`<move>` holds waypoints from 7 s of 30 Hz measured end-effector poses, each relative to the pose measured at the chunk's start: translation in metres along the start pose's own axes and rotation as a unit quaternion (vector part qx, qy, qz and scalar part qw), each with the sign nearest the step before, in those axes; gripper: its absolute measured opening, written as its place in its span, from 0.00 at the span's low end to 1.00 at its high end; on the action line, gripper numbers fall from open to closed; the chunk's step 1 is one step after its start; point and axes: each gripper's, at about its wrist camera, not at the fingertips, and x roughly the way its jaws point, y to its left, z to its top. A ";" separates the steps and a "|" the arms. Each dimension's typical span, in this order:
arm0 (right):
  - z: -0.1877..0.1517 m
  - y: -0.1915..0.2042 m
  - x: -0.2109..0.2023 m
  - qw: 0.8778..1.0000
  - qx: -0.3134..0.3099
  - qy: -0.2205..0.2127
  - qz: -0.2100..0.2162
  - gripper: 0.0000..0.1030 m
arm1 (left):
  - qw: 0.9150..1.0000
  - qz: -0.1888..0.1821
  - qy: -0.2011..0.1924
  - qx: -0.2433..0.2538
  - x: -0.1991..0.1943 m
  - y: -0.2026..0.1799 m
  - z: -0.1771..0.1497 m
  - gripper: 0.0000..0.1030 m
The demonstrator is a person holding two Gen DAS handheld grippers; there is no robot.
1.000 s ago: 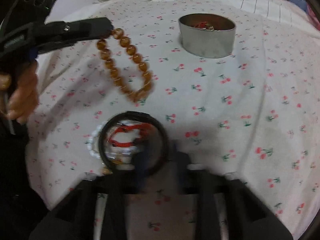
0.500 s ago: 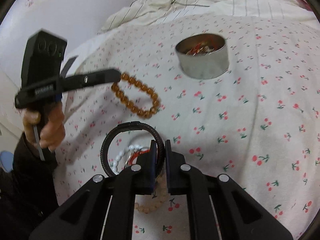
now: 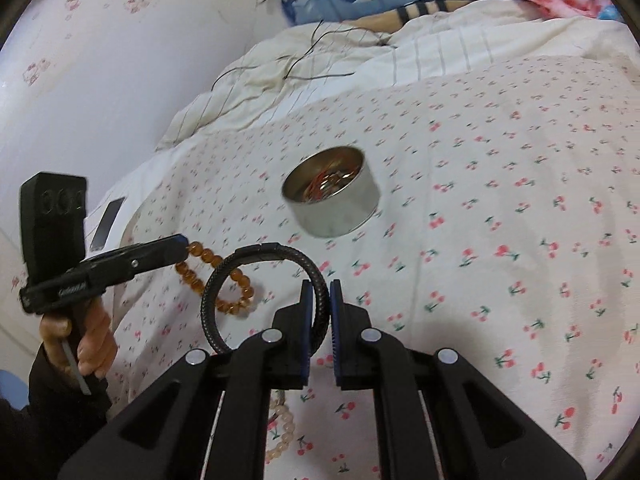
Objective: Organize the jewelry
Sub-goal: 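Carry the amber bracelet in the left tool and black bracelet in the right tool to the tin, then open the left tool over the tin while the right tool opens, dropping both bracelets, then move the right tool to the pile and grasp the red bead bracelet, then grasp the peach bead bracelet with the left tool while the right tool holds the red beads, then carry the peach bracelet in the left tool and red beads in the right tool to the tin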
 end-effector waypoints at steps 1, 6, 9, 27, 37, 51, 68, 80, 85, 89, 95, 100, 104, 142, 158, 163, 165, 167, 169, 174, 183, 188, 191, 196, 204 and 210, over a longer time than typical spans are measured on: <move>0.000 -0.002 -0.002 1.000 0.001 -0.003 -0.004 0.09 | 1.000 0.008 -0.002 0.008 0.000 -0.004 0.001 0.10; 0.001 -0.006 0.000 1.000 0.006 -0.007 -0.010 0.09 | 0.999 0.041 -0.013 0.030 -0.004 -0.013 0.005 0.10; 0.001 -0.006 0.001 1.000 0.007 -0.006 -0.010 0.09 | 0.996 0.077 -0.026 0.048 -0.010 -0.018 0.008 0.10; 0.007 -0.010 0.004 1.000 0.015 -0.025 -0.008 0.09 | 0.982 0.150 -0.061 0.097 -0.017 -0.039 0.026 0.10; 0.016 -0.016 0.001 0.998 0.027 -0.049 -0.018 0.09 | 0.988 0.121 -0.063 0.073 -0.007 -0.029 0.044 0.10; 0.015 -0.028 -0.002 0.996 0.047 -0.057 -0.040 0.09 | 0.996 0.070 -0.061 0.016 0.038 0.001 0.101 0.10; 0.036 -0.017 0.011 0.995 0.016 -0.064 -0.079 0.09 | 0.989 0.136 0.013 -0.058 0.093 0.041 0.085 0.40; 0.090 0.020 0.107 0.982 -0.082 -0.024 -0.166 0.09 | 0.984 0.140 -0.007 -0.110 0.031 0.063 0.038 0.54; 0.088 0.027 0.124 0.981 -0.102 -0.012 -0.165 0.11 | 0.985 0.133 -0.002 -0.109 0.033 0.062 0.035 0.54; 0.084 0.028 0.114 0.981 -0.094 -0.033 -0.165 0.43 | 0.986 0.137 0.003 -0.097 0.036 0.056 0.032 0.58; 0.043 0.027 0.051 0.985 -0.088 -0.034 -0.143 0.47 | 0.985 0.147 0.023 -0.091 0.035 0.050 0.009 0.61; -0.008 0.015 0.025 0.997 -0.055 0.035 -0.049 0.47 | 0.983 0.144 0.049 -0.103 0.038 0.047 -0.014 0.63; -0.026 0.012 0.028 0.996 -0.027 0.080 0.012 0.47 | 0.983 0.144 0.068 -0.092 0.041 0.040 -0.024 0.63; -0.011 -0.031 0.020 0.997 0.050 0.040 -0.034 0.06 | 0.970 -0.008 0.136 0.202 0.059 -0.081 -0.058 0.72; -0.011 -0.027 0.027 0.997 0.046 0.054 -0.030 0.06 | 0.926 -0.127 0.233 0.269 0.062 -0.120 -0.104 0.48; -0.013 -0.024 0.030 0.997 0.042 0.061 -0.029 0.06 | 0.929 -0.099 0.249 0.256 0.071 -0.114 -0.106 0.37; -0.012 -0.024 0.031 0.997 0.042 0.061 -0.028 0.06 | 0.933 -0.077 0.245 0.251 0.069 -0.111 -0.106 0.36; -0.013 -0.023 0.031 0.997 0.042 0.062 -0.029 0.06 | 0.937 -0.067 0.245 0.239 0.068 -0.103 -0.107 0.36; -0.013 -0.020 0.034 0.997 0.038 0.065 -0.028 0.06 | 0.936 -0.064 0.247 0.243 0.068 -0.105 -0.110 0.35; -0.014 -0.018 0.037 0.997 0.034 0.069 -0.029 0.06 | 0.928 -0.105 0.248 0.257 0.063 -0.117 -0.114 0.07; -0.010 -0.023 0.029 0.997 0.045 0.048 -0.028 0.06 | 0.971 -0.165 0.108 0.132 0.020 -0.087 -0.054 0.06; -0.005 -0.026 0.020 0.998 0.056 0.025 -0.017 0.06 | 0.984 -0.173 0.014 0.039 -0.009 -0.047 -0.013 0.06; -0.004 -0.027 0.017 0.998 0.059 0.017 -0.010 0.06 | 0.990 -0.141 -0.003 0.011 -0.009 -0.027 -0.001 0.06; -0.004 -0.028 0.016 0.998 0.065 0.015 0.006 0.06 | 0.997 -0.076 -0.015 -0.015 0.000 -0.008 0.017 0.06; 0.000 -0.023 -0.001 0.995 0.070 -0.033 0.061 0.06 | 1.000 -0.010 -0.010 -0.015 0.031 0.005 0.014 0.06; 0.001 -0.015 -0.008 0.995 0.057 -0.051 0.070 0.06 | 1.000 0.020 -0.016 -0.003 0.033 -0.001 0.013 0.07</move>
